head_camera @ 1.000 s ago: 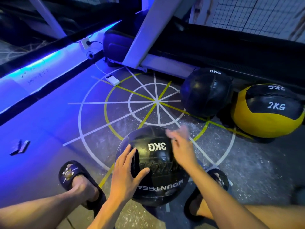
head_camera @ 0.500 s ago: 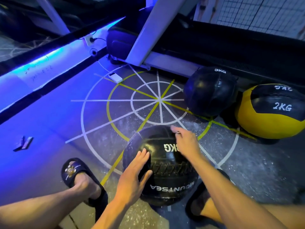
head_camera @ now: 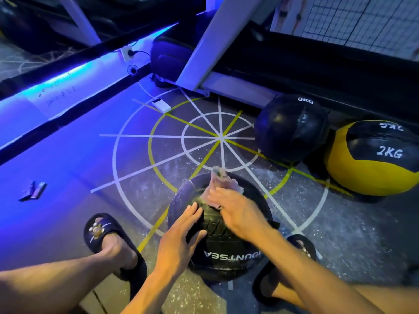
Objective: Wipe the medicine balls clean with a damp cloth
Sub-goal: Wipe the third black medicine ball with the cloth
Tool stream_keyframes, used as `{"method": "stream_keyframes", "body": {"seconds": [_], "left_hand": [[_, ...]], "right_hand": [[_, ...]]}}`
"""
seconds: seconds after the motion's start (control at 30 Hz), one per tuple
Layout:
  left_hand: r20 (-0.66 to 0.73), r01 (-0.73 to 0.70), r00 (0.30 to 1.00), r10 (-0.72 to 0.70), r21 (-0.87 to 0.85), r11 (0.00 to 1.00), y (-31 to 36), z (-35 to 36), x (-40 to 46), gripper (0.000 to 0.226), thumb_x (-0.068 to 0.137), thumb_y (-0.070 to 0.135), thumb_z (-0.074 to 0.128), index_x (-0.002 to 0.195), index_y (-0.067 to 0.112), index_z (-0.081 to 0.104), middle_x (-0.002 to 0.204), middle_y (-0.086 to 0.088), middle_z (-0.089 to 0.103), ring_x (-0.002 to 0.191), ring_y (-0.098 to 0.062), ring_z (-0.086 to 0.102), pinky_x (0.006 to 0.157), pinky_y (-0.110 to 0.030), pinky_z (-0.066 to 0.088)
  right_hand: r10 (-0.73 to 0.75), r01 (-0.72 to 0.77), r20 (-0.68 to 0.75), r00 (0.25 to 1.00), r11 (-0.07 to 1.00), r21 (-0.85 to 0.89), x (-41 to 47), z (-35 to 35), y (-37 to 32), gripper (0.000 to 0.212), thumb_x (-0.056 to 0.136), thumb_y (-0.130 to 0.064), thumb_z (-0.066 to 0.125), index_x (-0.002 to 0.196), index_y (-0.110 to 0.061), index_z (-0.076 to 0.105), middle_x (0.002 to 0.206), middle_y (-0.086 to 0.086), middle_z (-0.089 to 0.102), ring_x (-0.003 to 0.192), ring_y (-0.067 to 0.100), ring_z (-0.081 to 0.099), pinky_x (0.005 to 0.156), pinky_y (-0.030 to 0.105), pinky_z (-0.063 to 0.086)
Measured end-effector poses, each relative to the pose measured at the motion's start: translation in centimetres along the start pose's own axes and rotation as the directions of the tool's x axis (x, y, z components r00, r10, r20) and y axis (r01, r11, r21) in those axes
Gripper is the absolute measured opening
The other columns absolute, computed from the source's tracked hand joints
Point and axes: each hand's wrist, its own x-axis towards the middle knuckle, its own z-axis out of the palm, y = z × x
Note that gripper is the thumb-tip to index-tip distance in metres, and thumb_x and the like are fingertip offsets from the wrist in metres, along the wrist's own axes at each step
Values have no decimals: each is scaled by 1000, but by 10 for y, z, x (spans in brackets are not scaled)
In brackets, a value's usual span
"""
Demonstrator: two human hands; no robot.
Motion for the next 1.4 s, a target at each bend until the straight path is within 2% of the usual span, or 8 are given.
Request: {"method": "stream_keyframes", "body": {"seconds": [0.17,0.33,0.57,0.83,0.93,1.03,1.27,1.4], "left_hand": [[-67,98,992,-103,-73,992,7,1,-4,57,79,49,80,131,29,70,144,28,52,135,12,45,107,-9,37],[23,70,997,-68,-122,990,-1,-5,2,44,95,25,72,138,29,65,149,24,49,140,10,40,114,-13,34],[71,134,990,-119,-267,954,1,-5,4,45,99,2,62,138,26,65,149,22,50,141,11,37,112,-7,31],[47,189,981,-187,-431,883,-11,-2,17,37,95,5,70,118,33,72,135,21,66,133,-3,56,114,-45,45],[56,202,979,-197,-439,875,-7,1,21,35,95,1,69,117,28,72,135,23,64,133,-1,55,116,-40,44],[77,194,981,-179,-442,876,-5,3,24,36,96,6,70,122,31,72,137,20,65,133,-2,56,117,-42,43],[89,229,973,-214,-499,836,9,4,32,40,99,-1,62,128,26,65,126,13,72,125,-8,63,113,-47,46],[110,234,972,-207,-487,842,15,4,33,47,102,2,59,141,29,53,133,18,68,132,-4,57,115,-47,44]], "right_hand": [[467,-472,-273,841,880,52,-3,-13,41,41,101,-8,50,130,-31,65,113,3,73,72,6,63,65,19,56],[-178,176,-9,984,979,-98,12,29,-22,43,92,-14,38,127,-25,61,128,-1,63,120,19,59,102,35,48],[412,-413,-266,871,909,55,-13,-15,46,37,105,-15,49,137,-30,60,135,2,66,75,7,65,68,20,59],[-310,292,-137,941,946,-140,-42,33,-10,55,87,-7,44,138,-21,58,139,0,64,133,16,53,116,31,37],[170,-151,-274,946,984,90,-68,-2,34,40,103,-7,48,134,-25,66,133,3,68,117,17,63,105,36,50],[568,-536,-356,742,821,196,-84,3,39,39,106,-21,51,144,-29,57,136,9,66,116,29,66,99,44,53],[-194,182,-205,959,980,-77,-47,48,-22,40,95,-16,46,128,-20,68,118,-5,72,95,21,66,85,36,56],[125,-150,-264,956,986,-76,-32,-7,24,40,102,-21,43,130,-41,63,113,-7,71,91,19,67,80,38,59]]}}
